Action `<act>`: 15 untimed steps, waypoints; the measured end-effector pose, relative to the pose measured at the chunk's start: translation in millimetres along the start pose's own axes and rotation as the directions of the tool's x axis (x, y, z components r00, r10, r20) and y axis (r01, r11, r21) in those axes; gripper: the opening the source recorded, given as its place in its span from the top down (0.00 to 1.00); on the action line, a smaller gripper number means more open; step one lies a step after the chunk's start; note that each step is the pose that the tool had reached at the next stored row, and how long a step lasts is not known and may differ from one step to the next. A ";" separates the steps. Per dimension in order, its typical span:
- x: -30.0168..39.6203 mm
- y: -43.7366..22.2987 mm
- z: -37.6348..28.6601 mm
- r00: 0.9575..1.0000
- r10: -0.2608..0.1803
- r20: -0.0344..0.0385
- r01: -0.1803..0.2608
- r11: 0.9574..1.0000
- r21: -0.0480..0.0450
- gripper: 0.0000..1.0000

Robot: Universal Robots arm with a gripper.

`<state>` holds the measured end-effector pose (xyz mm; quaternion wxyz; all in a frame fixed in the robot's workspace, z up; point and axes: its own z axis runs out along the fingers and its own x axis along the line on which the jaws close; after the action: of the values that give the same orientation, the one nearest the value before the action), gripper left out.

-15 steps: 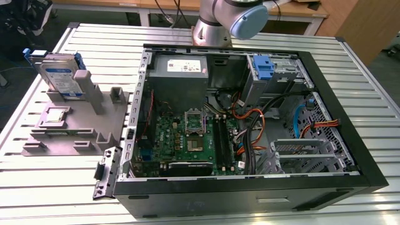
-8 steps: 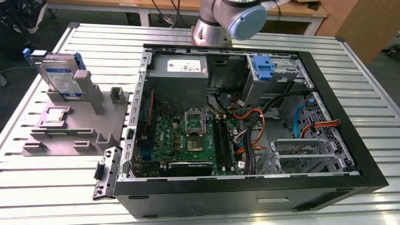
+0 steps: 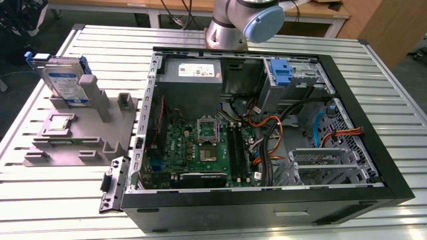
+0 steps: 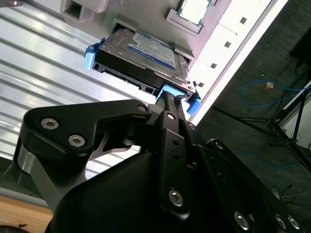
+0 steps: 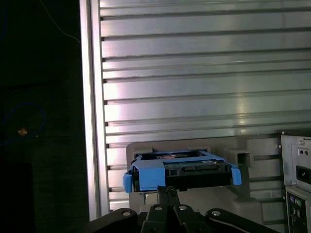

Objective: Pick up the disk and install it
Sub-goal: 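Pick up the disk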

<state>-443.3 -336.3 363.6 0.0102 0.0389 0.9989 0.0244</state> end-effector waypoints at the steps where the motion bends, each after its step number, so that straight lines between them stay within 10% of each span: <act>1: 0.0 0.0 0.0 1.000 0.000 0.000 0.000 1.000 0.000 0.90; 15: 0.0 0.0 0.1 1.000 -0.028 -0.001 0.028 1.000 -0.001 0.90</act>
<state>-443.3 -336.3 363.5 0.0099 0.0251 0.9993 0.0246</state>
